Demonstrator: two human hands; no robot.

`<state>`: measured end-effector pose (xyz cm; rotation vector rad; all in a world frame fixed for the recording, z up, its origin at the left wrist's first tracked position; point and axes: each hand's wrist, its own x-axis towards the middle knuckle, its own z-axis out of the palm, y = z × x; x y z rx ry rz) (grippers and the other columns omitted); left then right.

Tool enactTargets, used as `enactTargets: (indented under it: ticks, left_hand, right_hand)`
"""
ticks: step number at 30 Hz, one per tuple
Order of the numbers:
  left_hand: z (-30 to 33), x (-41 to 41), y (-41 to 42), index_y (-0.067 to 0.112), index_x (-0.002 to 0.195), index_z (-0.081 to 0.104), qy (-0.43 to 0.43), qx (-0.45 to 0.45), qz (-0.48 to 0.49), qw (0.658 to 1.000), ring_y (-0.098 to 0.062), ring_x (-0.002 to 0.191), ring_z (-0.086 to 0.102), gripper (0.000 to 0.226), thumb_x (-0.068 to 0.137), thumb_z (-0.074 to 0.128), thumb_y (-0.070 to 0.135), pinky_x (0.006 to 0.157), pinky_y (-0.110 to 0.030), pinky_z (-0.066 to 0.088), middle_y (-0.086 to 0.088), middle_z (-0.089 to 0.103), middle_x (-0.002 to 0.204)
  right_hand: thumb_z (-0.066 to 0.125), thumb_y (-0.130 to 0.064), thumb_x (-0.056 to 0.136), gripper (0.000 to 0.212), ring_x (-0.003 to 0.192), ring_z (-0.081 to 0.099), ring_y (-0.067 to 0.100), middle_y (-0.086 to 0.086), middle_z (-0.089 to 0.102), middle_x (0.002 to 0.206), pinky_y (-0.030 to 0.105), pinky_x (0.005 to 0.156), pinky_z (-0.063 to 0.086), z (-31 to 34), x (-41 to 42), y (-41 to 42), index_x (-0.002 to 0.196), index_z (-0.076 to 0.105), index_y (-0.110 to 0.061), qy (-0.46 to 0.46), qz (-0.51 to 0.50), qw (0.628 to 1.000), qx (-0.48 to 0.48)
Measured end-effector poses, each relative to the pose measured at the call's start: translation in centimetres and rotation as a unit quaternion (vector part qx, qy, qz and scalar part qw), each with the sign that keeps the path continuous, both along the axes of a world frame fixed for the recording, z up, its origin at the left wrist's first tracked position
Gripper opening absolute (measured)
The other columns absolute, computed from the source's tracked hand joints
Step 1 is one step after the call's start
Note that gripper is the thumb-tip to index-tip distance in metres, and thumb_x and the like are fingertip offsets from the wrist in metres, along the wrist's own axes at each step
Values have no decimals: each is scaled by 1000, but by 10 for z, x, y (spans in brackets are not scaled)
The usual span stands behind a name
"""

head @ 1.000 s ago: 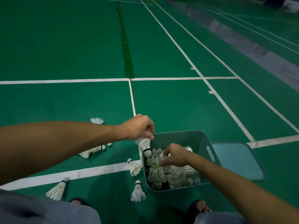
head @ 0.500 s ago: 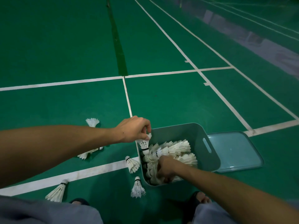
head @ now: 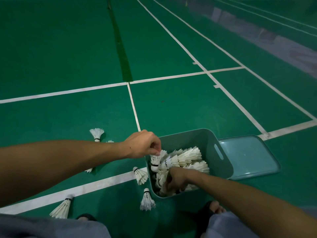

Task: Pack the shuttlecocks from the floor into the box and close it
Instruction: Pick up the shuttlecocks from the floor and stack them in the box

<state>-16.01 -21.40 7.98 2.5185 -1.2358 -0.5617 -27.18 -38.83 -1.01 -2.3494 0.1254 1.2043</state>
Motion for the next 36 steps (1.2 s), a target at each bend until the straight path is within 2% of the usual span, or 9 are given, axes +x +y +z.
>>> enactTargets:
  ticks: [3, 6, 11, 15, 19, 23, 27, 31, 36]
  left_hand:
    - [-2, -1, -2, 30, 96, 76, -15, 11, -8, 1000, -3, 92, 66, 15, 90, 79, 43, 81, -33, 57, 17, 74, 95]
    - [-1, -2, -6, 30, 95, 74, -31, 17, -17, 999, -6, 98, 61, 11, 92, 78, 39, 86, -33, 52, 18, 69, 99]
    - [-3, -1, -14, 27, 86, 73, 1, -9, -21, 1000, 6, 76, 58, 10, 90, 81, 22, 74, -23, 48, 19, 64, 84]
    - [-7, -4, -19, 20, 88, 76, 6, -25, -26, 999, 8, 70, 57, 7, 89, 83, 23, 69, -15, 43, 20, 61, 76]
    - [-15, -13, -24, 25, 86, 74, 2, 0, -44, 999, -9, 75, 61, 8, 88, 82, 27, 72, -29, 52, 11, 68, 82]
    - [-27, -27, -28, 31, 85, 64, 21, 54, -73, 996, -13, 80, 64, 14, 91, 76, 25, 75, -35, 57, 9, 68, 85]
    - [-35, -42, -31, 22, 107, 73, 9, 152, -148, 977, -24, 91, 69, 16, 97, 67, 34, 69, -32, 52, -2, 75, 100]
    - [-47, -54, -35, 17, 125, 65, 10, 212, -183, 960, -31, 106, 66, 29, 103, 54, 33, 88, -39, 53, -11, 71, 119]
    - [-52, -58, -39, 19, 122, 61, 6, 238, -197, 951, -32, 108, 65, 29, 100, 55, 36, 95, -42, 53, -9, 71, 117]
  right_hand:
    - [77, -35, 91, 36, 74, 72, 19, 0, 75, 82, 36, 76, 64, 36, 25, -15, 108, 76, -4, -3, 50, 998, -30]
    - [84, -38, 83, 47, 95, 72, 26, 5, 74, 107, 40, 84, 63, 77, 48, -25, 117, 70, -9, -91, 60, 993, -40]
    - [93, -48, 65, 88, 108, 55, 27, 6, 38, 125, 39, 97, 53, 83, 47, -17, 131, 42, -21, -211, 77, 973, -49]
    - [87, -47, 72, 57, 104, 52, 24, 4, 48, 114, 39, 93, 52, 64, 43, -22, 117, 60, -23, -290, 122, 947, -64]
    - [84, -31, 81, 20, 67, 60, 12, -8, 64, 77, 27, 63, 48, 70, 40, -33, 92, 74, -19, -211, 144, 966, -28]
    - [79, -25, 83, 32, 65, 53, 19, -11, 53, 65, 27, 65, 40, 51, 27, -33, 64, 53, -26, -164, 178, 968, -65]
    - [77, -22, 82, 7, 76, 54, 24, 5, 65, 84, 26, 70, 40, 22, 12, -26, 88, 73, -20, -147, 166, 973, -68]
    - [77, -22, 81, 23, 84, 62, 29, 12, 74, 101, 29, 73, 47, 2, 3, -21, 102, 77, -14, -133, 162, 976, -67]
    - [75, -19, 84, 24, 92, 66, 28, 14, 74, 107, 29, 76, 48, -15, -3, -21, 106, 74, -10, -113, 102, 988, -30]
